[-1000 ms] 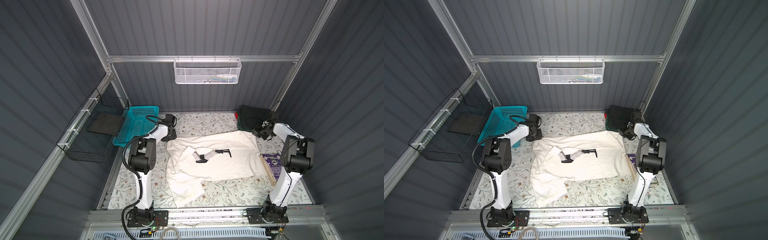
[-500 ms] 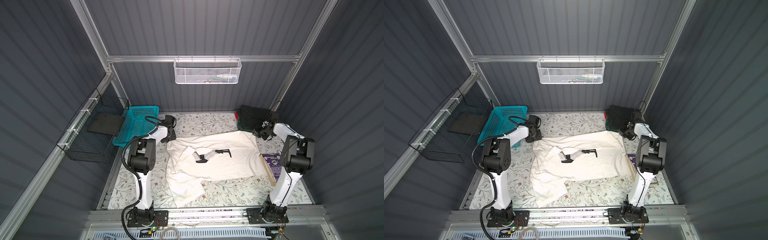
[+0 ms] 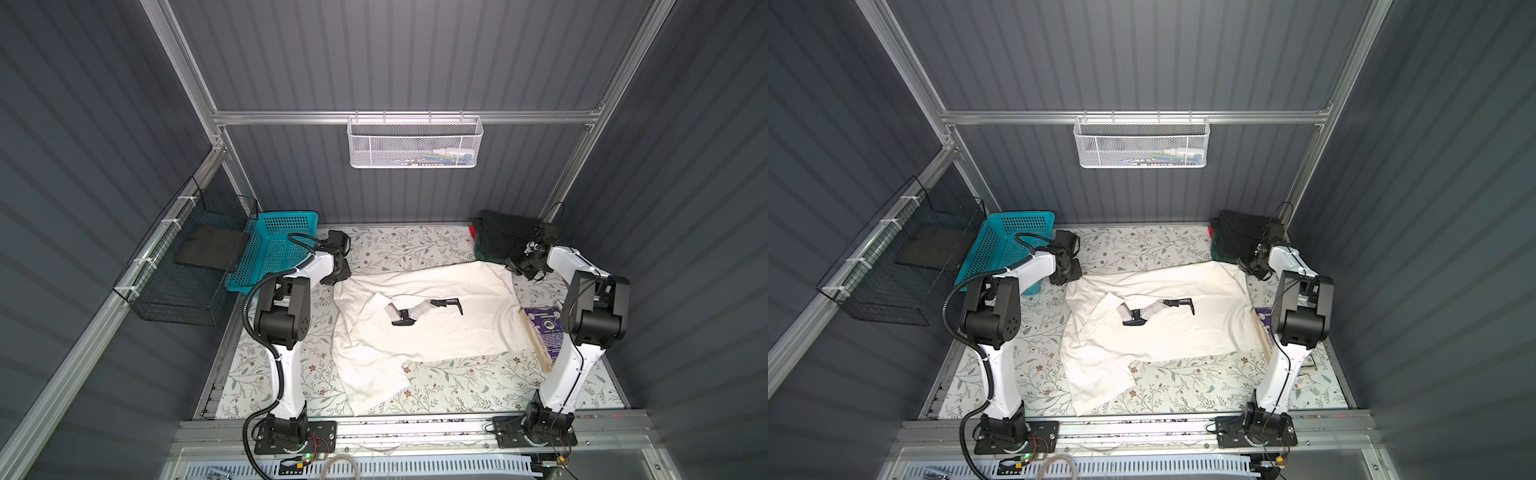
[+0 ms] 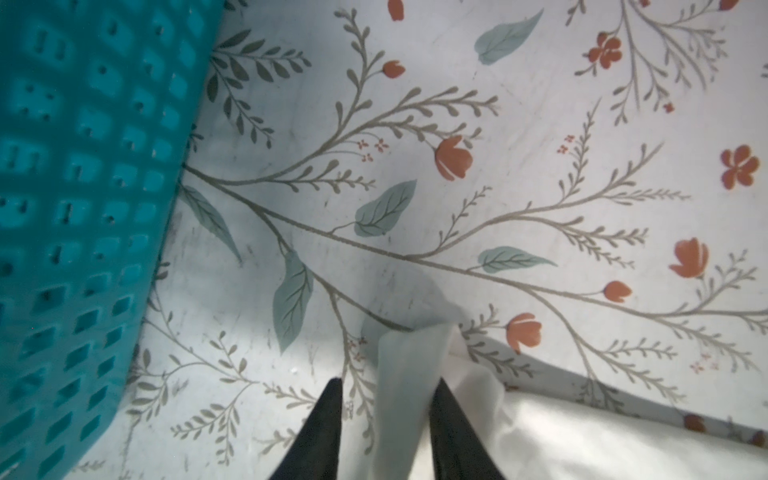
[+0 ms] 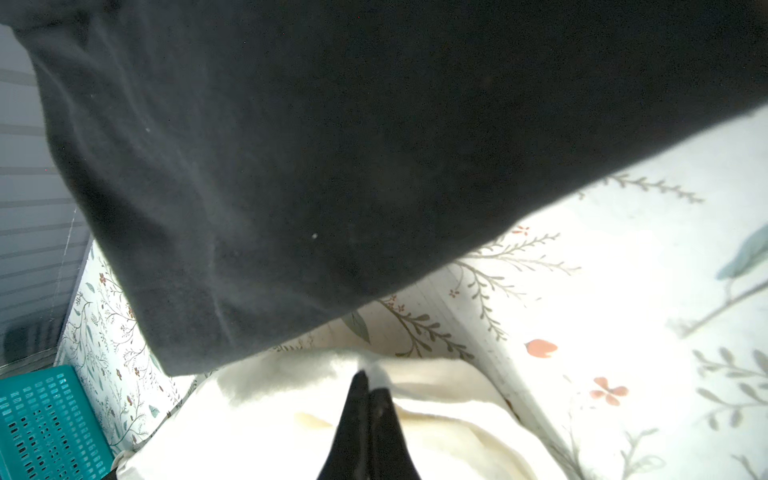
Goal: Fold and stack the t-shirts
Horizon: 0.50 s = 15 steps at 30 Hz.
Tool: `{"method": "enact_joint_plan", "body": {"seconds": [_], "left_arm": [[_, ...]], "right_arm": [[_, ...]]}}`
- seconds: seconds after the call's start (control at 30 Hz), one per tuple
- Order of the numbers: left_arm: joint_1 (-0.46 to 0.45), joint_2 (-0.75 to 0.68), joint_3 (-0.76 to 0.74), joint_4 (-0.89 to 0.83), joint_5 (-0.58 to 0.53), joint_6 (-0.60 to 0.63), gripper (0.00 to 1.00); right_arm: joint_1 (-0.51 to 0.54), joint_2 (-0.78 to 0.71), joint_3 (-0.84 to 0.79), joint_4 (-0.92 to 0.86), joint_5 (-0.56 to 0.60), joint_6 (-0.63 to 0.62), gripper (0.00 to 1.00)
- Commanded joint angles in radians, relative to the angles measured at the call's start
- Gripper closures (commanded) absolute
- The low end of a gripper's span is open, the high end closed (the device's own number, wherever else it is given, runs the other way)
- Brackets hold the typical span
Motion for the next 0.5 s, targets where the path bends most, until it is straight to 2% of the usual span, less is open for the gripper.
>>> {"method": "enact_joint_plan", "body": {"seconds": [0.0,0.17,0.2,0.23,0.47], "left_arm": [[0.009,0.006,0.012,0.0,0.014,0.003,0.67],[0.009,0.026,0.037,-0.021,0.003,0.02,0.79],[0.01,0.03,0.043,-0.03,0.0,0.024,0.86],[0.014,0.031,0.051,-0.041,-0.011,0.025,0.98],[0.104,-0.036,0.044,-0.076,0.005,0.0,1.0]], "right_arm": [[-0.012,0.018,-0.01,0.005,-0.002,-0.008,1.0],[-0.013,0.025,-0.009,0.009,-0.006,-0.006,1.0],[-0.014,0.025,-0.008,0.009,-0.009,-0.006,1.0],[-0.014,0.025,-0.009,0.009,-0.009,-0.005,1.0],[-0.026,0.026,0.001,-0.001,0.019,-0.002,1.0]]}}
